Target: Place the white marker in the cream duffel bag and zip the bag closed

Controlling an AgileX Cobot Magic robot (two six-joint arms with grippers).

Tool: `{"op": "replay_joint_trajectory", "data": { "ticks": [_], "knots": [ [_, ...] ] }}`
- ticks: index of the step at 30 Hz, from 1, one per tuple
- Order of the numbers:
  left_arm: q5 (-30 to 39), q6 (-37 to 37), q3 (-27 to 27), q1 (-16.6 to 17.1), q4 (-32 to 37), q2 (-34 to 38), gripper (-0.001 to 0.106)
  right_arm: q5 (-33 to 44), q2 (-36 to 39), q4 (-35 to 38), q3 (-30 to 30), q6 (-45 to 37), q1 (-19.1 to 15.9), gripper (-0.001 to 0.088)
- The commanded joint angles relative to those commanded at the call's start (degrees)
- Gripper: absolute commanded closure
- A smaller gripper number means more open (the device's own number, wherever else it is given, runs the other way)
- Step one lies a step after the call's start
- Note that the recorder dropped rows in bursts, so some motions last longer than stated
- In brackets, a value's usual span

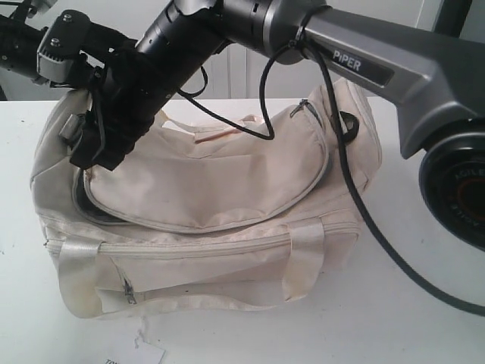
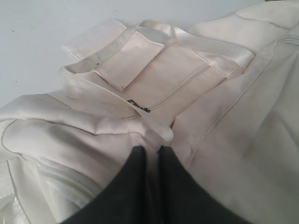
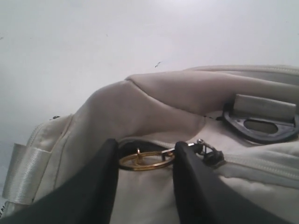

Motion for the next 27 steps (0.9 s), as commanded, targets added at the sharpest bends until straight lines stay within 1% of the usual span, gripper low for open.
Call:
{"op": "replay_joint_trajectory", "data": {
  "ticks": [10,14,20,27],
  "knots": [
    [-0.3,-0.1,0.0,0.0,0.0,0.0,0.105,0.0,-0.1,-1.3,0.0,2.2,0.8,0.0868],
    [-0.3,-0.2,0.0,0.0,0.0,0.0,0.105,0.0,-0.3,-2.8,0.0,2.5,1.3,0.0868],
    [-0.7,-0.5,0.0,0.0,0.0,0.0,0.105,0.0,-0.8,-2.8,0.0,3.3,1.3,0.0868],
    [-1.0,-1.0,0.0,0.0,0.0,0.0,0.105,0.0,-1.2,-2.7,2.3,4.2,1.3,0.0868]
  ]
}}
